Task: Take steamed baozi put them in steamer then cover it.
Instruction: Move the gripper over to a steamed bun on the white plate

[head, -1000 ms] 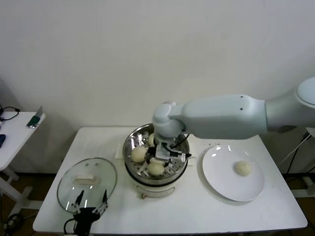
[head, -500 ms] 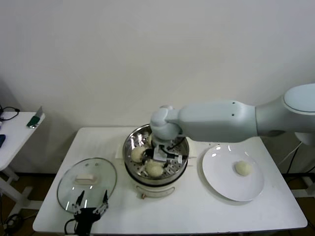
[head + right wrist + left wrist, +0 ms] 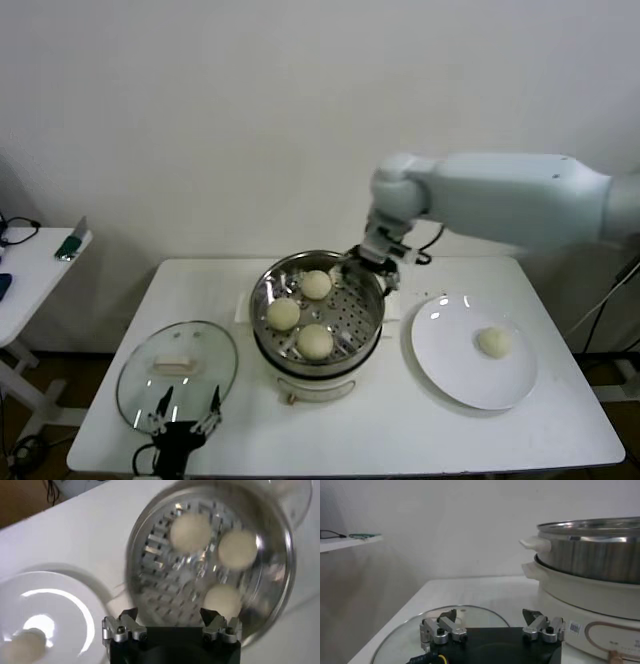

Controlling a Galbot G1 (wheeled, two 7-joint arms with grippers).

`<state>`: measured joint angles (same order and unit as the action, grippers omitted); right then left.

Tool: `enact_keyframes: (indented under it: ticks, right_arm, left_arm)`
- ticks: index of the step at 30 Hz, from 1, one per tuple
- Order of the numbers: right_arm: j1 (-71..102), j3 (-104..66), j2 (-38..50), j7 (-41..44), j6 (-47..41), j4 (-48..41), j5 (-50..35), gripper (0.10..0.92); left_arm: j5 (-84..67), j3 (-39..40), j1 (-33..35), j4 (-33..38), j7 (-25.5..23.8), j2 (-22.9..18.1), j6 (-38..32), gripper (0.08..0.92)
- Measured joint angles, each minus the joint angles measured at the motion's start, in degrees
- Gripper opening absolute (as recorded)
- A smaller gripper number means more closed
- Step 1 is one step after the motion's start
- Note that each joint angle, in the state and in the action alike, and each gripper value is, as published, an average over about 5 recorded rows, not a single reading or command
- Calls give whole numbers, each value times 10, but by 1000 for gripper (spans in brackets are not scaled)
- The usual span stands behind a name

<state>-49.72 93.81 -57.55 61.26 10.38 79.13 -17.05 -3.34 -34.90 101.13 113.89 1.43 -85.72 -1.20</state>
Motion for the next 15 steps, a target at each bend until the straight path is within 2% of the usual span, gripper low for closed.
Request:
enact_keyframes:
  ticks: [7,15]
  right_arm:
    - [1,34,102,4,-48,-46,-37,823]
    - [107,-29,195,-1,-84,-99,-6,823]
  left_arm:
    - [-1,1,-7,-3,-1,0,2,823]
    - [-2,-3,-8,-6,-2,-1,2,823]
